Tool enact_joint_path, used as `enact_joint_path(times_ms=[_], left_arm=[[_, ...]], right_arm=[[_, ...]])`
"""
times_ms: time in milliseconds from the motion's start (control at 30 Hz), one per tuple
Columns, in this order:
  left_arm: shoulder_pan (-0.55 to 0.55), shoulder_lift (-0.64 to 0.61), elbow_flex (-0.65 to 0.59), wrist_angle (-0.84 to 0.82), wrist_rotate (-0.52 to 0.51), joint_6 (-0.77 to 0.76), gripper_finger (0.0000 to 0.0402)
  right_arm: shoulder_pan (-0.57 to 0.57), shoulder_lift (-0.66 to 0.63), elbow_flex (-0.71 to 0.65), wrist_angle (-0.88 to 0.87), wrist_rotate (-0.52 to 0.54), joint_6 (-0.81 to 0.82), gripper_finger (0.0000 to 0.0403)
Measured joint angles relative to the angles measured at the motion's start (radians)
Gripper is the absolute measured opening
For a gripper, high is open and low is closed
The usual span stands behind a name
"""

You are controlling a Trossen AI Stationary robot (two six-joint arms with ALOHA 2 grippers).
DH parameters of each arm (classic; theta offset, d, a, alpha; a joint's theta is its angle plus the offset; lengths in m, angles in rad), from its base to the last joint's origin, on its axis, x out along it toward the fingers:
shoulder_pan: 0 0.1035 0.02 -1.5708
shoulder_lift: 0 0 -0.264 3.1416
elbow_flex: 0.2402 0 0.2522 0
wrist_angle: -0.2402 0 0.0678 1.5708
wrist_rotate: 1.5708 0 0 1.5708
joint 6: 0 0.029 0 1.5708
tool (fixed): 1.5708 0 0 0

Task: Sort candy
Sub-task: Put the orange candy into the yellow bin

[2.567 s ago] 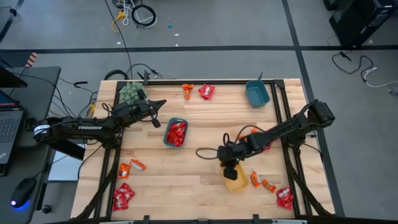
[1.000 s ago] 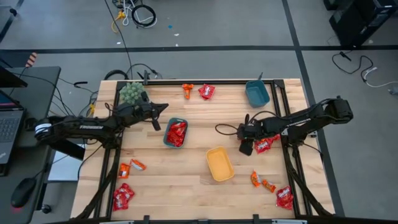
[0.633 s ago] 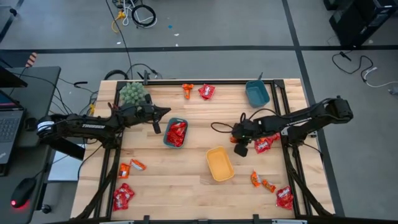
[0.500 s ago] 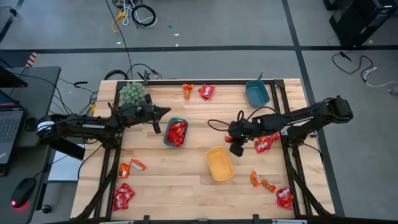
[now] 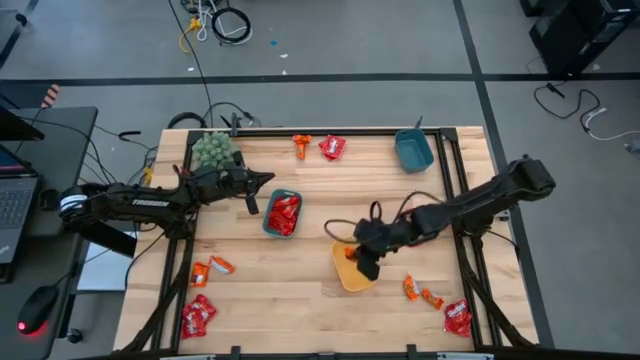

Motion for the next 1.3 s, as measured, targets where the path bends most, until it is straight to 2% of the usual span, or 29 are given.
enact_joint_path(times_ms=[200, 433, 567, 667, 733, 833, 1000, 1100, 1300], left_arm=[[0.000, 0.000, 0.000, 0.000, -0.001, 0.000, 0.0000], [0.000, 0.000, 0.000, -0.001, 0.006, 0.000, 0.0000], [-0.003, 0.000, 0.004, -0.017, 0.114, 0.002, 0.0000], [-0.038, 0.000, 0.042, -0.101, 0.211, 0.023, 0.0000], [-0.080, 0.000, 0.094, -0.221, 0.229, 0.043, 0.0000], [-0.154, 0.000, 0.211, -0.522, 0.221, 0.091, 0.0000], [-0.315, 0.000, 0.427, -1.014, 0.084, 0.114, 0.0000], [-0.416, 0.000, 0.530, -1.210, 0.018, 0.031, 0.0000], [-0.564, 0.000, 0.621, -1.426, -0.055, -0.227, 0.0000]], right_arm=[[0.006, 0.117, 0.000, 0.059, 0.000, -0.004, 0.0030], [-0.010, 0.156, 0.000, 0.065, 0.001, -0.013, 0.0085], [-0.021, 0.123, 0.000, 0.066, 0.001, -0.057, 0.0125], [-0.025, 0.077, 0.000, 0.059, 0.001, -0.105, 0.0149], [-0.026, 0.034, 0.000, 0.048, 0.004, -0.131, 0.0156], [-0.025, -0.032, 0.000, 0.004, 0.033, -0.176, 0.0152], [-0.018, -0.107, 0.000, -0.072, 0.107, -0.274, 0.0117], [-0.018, -0.116, 0.000, -0.079, 0.111, -0.335, 0.0081], [-0.019, -0.092, -0.012, -0.069, 0.124, -0.464, 0.0014]])
